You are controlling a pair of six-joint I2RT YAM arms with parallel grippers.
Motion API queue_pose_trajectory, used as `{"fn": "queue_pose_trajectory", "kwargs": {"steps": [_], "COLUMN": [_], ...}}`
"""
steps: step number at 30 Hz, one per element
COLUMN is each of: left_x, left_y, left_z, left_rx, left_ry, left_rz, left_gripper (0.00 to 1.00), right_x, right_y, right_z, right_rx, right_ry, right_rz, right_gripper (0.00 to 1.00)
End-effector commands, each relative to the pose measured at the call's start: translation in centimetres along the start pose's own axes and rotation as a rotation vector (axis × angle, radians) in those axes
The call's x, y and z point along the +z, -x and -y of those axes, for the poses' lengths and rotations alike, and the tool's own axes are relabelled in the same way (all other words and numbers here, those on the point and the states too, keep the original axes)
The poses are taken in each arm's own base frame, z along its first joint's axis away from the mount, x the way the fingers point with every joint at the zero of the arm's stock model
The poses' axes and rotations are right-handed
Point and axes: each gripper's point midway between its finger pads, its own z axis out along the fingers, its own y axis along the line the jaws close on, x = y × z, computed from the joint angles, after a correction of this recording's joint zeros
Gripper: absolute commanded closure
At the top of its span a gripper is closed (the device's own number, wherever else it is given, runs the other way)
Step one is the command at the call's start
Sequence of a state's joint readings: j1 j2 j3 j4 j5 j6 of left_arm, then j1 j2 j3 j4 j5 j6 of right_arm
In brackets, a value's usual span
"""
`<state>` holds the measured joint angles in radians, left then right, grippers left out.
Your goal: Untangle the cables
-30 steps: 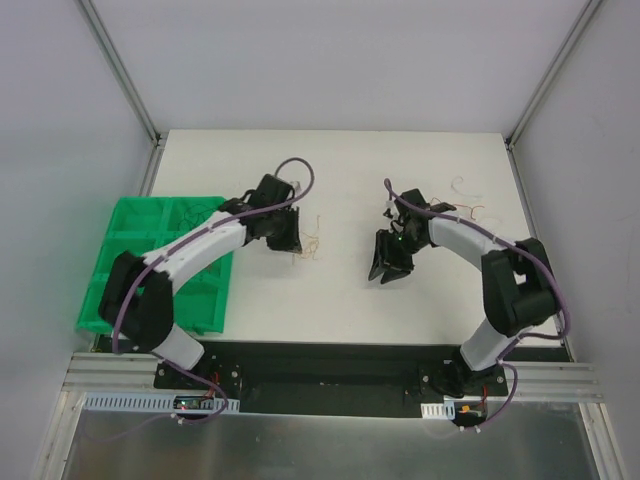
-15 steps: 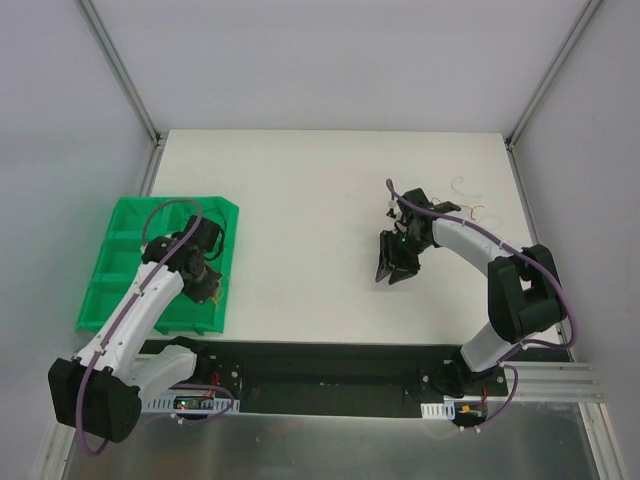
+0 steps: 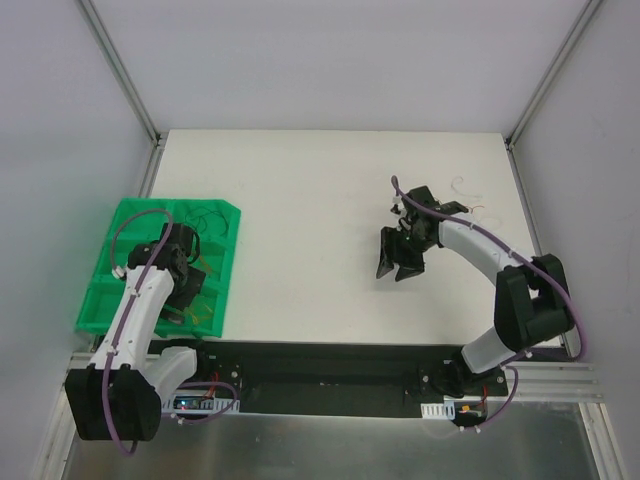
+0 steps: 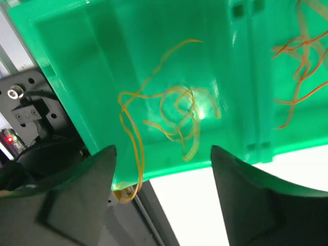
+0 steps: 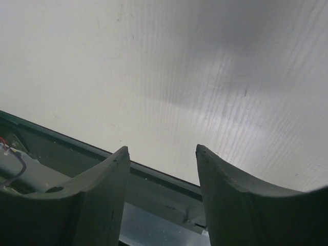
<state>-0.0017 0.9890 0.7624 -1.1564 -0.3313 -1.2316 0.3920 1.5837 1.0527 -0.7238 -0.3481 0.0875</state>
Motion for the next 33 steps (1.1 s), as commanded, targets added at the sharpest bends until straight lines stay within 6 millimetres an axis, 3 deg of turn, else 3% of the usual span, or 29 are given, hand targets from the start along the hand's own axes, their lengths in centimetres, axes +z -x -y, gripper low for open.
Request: {"fn": "queue_pose_trajectory", "kwargs": {"steps": [1,2,5,9,12,14,17,20,21,24,25,27,30,33], "left_x": [-1.7,-2.2,-3.7,-5.5,-7.8,-9.9,-13.6,-15.3,-15.5,-15.9,-16.0,-16.0,-16.2,-16.1], "left_y": [3.4,3.8,4.5,4.5,3.0,1.1,-2.6,-6.3,-7.6,-10.1,-10.8,-11.4,-12.1,-12.5], "left_z": [1.3,1.8,3.4,5.4,8.9,11.5,14.7,15.7,15.6,14.7,14.3,13.7,13.0,13.0], "left_rx": [0.025,0.057,0.146,0.252,0.406,0.536,0.724,0.906,0.963,1.077,1.108,1.14,1.175,1.181], "left_ry": [-0.065,-0.092,-0.153,-0.235,-0.419,-0.576,-0.806,-0.934,-0.961,-1.025,-1.042,-1.06,-1.085,-1.087], "left_rz": [0.131,0.141,0.148,0.125,0.132,0.136,0.119,0.021,-0.026,-0.127,-0.154,-0.175,-0.21,-0.231], "left_gripper": [0.09,0.01,0.01,0.01,0.01,0.03,0.04,0.05,0.06,0.09,0.1,0.1,0.11,0.11], "right_x": [-3.1,-3.4,-4.6,-6.5,-8.5,-9.5,-10.9,-11.1,-12.5,-10.3,-8.6,-7.3,-5.1,-2.8], "right_y": [1.1,1.3,2.5,5.0,7.6,9.8,12.6,17.0,19.6,22.8,23.7,24.2,23.5,20.8], "right_z": [-0.2,0.0,1.1,4.2,7.9,9.5,12.4,13.2,12.9,14.1,14.8,15.3,15.6,14.6], "right_rx": [-0.039,-0.035,0.023,0.168,0.294,0.338,0.416,0.418,0.393,0.432,0.463,0.512,0.5,0.463], "right_ry": [-0.02,-0.029,-0.08,-0.195,-0.315,-0.311,-0.316,-0.219,-0.199,-0.188,-0.176,-0.178,-0.225,-0.245], "right_rz": [0.129,0.146,0.214,0.287,0.418,0.525,0.539,0.481,0.502,0.383,0.331,0.264,0.225,0.158], "right_gripper": [0.39,0.36,0.17,0.12,0.11,0.07,0.05,0.1,0.13,0.17,0.24,0.3,0.33,0.49]}}
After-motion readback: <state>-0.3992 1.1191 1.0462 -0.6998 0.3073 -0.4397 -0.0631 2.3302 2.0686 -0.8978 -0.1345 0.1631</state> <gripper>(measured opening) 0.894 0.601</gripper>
